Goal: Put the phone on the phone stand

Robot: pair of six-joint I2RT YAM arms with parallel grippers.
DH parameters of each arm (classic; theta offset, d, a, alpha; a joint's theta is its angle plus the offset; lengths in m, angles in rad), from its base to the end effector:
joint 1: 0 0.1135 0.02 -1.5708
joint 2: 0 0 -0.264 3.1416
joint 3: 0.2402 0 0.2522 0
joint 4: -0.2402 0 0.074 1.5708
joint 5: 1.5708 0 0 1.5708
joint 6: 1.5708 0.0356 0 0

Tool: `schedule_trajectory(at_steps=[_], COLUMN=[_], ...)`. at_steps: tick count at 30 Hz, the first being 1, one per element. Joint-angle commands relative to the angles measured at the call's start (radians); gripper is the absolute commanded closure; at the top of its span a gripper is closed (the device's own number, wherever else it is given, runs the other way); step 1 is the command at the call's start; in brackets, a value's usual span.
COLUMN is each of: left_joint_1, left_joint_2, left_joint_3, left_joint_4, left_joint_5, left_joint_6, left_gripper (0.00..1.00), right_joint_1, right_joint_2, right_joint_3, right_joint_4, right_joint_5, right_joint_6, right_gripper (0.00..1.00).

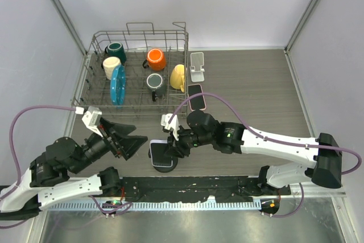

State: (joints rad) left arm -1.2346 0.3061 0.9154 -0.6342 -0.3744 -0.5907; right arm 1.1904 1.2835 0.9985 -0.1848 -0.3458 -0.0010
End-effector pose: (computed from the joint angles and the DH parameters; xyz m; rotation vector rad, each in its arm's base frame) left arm 0.0261 -0.0353 0.3798 0.2375 1.6946 -1.1035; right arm 0.0976 0.2765 0.3067 -1.4168 1.6736 1.0651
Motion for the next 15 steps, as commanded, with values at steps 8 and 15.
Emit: schedule_trajectory(at_steps=[8, 15], left_joint_1=[0.004, 0.004], left_joint_2=[0.030, 0.074], left_joint_3=[-0.019, 0.011], left_joint_4=[0.048, 0.034], left_joint_5=[-0.023, -0.066], left_joint_6=[0.046, 0.060], left_gripper=[0.16, 0.16], right_joint_1=[0.017, 0.017], right_joint_2=[-0.032, -0.122], right_joint_3=[0.035, 0.091], right_joint_4=[0.048, -0.022], right_joint_5=[-0.059, 0.123], right_joint_6=[0.038, 0.078], right_gripper=[0.62, 0.24])
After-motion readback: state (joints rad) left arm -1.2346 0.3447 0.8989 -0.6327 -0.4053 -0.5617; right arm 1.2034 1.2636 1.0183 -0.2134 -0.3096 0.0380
